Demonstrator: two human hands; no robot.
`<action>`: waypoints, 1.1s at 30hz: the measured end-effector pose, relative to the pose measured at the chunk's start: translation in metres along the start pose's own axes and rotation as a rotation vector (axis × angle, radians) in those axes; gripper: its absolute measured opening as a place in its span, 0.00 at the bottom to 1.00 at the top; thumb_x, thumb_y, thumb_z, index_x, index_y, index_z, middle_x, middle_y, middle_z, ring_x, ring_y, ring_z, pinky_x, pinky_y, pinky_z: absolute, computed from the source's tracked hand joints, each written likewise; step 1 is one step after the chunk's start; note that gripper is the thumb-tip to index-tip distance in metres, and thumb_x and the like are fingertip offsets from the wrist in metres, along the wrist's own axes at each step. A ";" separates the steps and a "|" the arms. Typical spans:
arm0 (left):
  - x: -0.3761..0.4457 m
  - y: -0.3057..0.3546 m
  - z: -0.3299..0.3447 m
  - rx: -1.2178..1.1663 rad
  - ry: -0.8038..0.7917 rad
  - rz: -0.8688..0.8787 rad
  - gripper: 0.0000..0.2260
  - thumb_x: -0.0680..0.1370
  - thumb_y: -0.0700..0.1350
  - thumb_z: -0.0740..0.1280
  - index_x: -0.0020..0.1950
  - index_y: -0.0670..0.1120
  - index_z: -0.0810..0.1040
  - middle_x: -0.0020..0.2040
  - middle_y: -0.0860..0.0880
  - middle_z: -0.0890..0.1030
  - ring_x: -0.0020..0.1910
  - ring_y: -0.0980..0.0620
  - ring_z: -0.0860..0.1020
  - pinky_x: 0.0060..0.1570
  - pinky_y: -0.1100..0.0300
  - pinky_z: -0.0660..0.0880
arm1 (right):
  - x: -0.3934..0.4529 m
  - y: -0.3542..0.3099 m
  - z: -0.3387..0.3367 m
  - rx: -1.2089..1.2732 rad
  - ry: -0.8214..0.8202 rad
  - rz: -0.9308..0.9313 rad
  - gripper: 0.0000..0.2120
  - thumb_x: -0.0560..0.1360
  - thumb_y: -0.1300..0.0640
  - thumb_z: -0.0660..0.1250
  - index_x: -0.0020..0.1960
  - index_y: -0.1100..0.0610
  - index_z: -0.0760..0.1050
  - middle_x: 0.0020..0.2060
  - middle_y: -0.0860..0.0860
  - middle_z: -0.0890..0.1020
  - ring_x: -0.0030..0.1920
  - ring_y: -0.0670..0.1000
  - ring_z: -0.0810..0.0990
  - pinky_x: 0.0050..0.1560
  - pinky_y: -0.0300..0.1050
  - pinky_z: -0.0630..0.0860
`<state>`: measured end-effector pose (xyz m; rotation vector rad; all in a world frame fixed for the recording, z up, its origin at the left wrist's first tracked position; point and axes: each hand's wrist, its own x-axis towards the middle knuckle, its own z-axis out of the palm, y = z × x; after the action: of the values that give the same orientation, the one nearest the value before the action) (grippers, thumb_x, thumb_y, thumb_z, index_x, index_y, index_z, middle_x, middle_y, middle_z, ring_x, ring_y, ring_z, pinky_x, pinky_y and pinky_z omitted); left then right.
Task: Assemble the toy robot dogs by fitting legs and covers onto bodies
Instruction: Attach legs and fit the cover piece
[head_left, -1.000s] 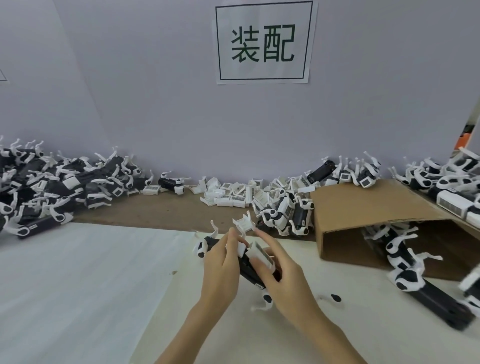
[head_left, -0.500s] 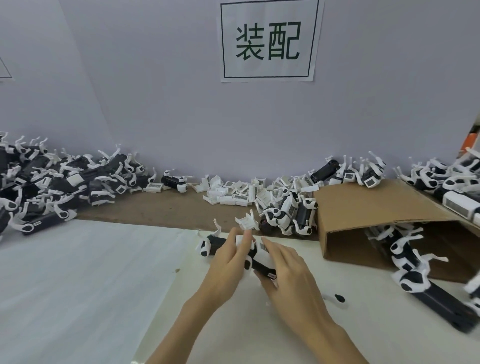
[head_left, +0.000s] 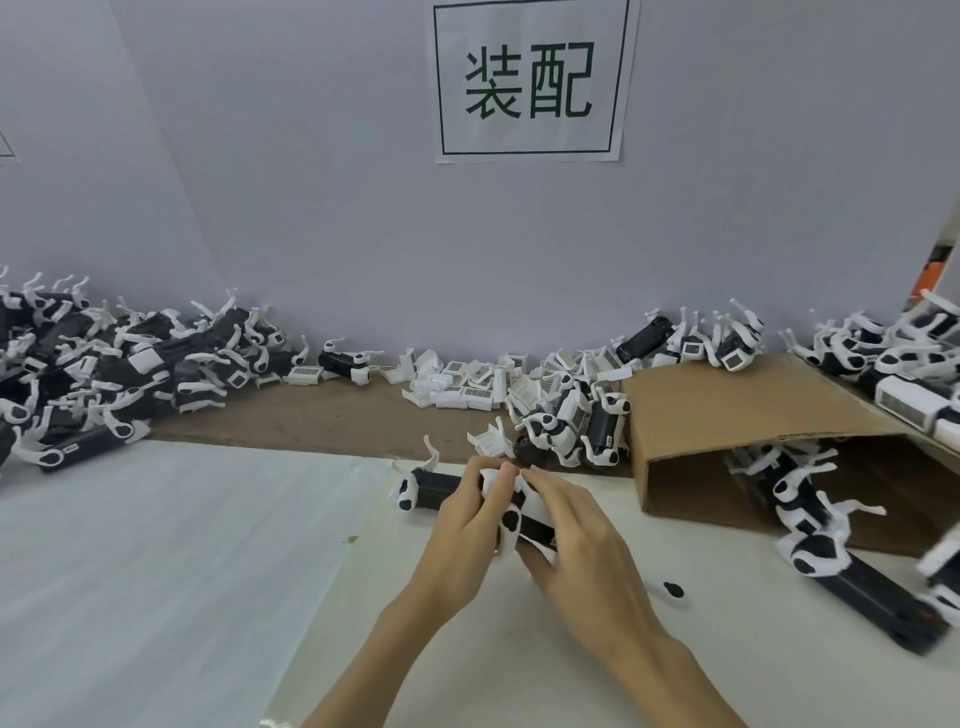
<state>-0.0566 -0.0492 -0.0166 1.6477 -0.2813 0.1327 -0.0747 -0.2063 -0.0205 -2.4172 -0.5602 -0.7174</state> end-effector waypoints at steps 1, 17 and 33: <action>0.000 0.000 0.000 -0.018 0.013 -0.018 0.19 0.82 0.67 0.61 0.58 0.53 0.79 0.46 0.51 0.83 0.46 0.56 0.80 0.49 0.62 0.74 | 0.000 0.001 0.001 0.001 0.001 0.003 0.31 0.75 0.58 0.76 0.76 0.52 0.71 0.69 0.47 0.78 0.69 0.50 0.77 0.67 0.45 0.75; 0.000 -0.003 0.004 -0.003 0.070 -0.062 0.17 0.86 0.62 0.60 0.54 0.50 0.78 0.38 0.54 0.78 0.37 0.56 0.74 0.36 0.70 0.69 | 0.000 0.011 0.007 -0.004 0.000 -0.046 0.28 0.76 0.58 0.76 0.75 0.52 0.73 0.62 0.48 0.83 0.62 0.52 0.81 0.63 0.44 0.76; 0.001 0.007 -0.012 0.420 0.100 0.180 0.12 0.80 0.61 0.72 0.56 0.54 0.80 0.51 0.57 0.82 0.56 0.56 0.78 0.55 0.61 0.76 | 0.000 0.023 0.001 0.009 0.169 -0.048 0.25 0.70 0.58 0.81 0.63 0.56 0.75 0.57 0.48 0.78 0.57 0.53 0.76 0.53 0.49 0.80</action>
<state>-0.0566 -0.0382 -0.0088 2.0223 -0.3415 0.4332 -0.0624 -0.2230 -0.0304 -2.3142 -0.5524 -0.9270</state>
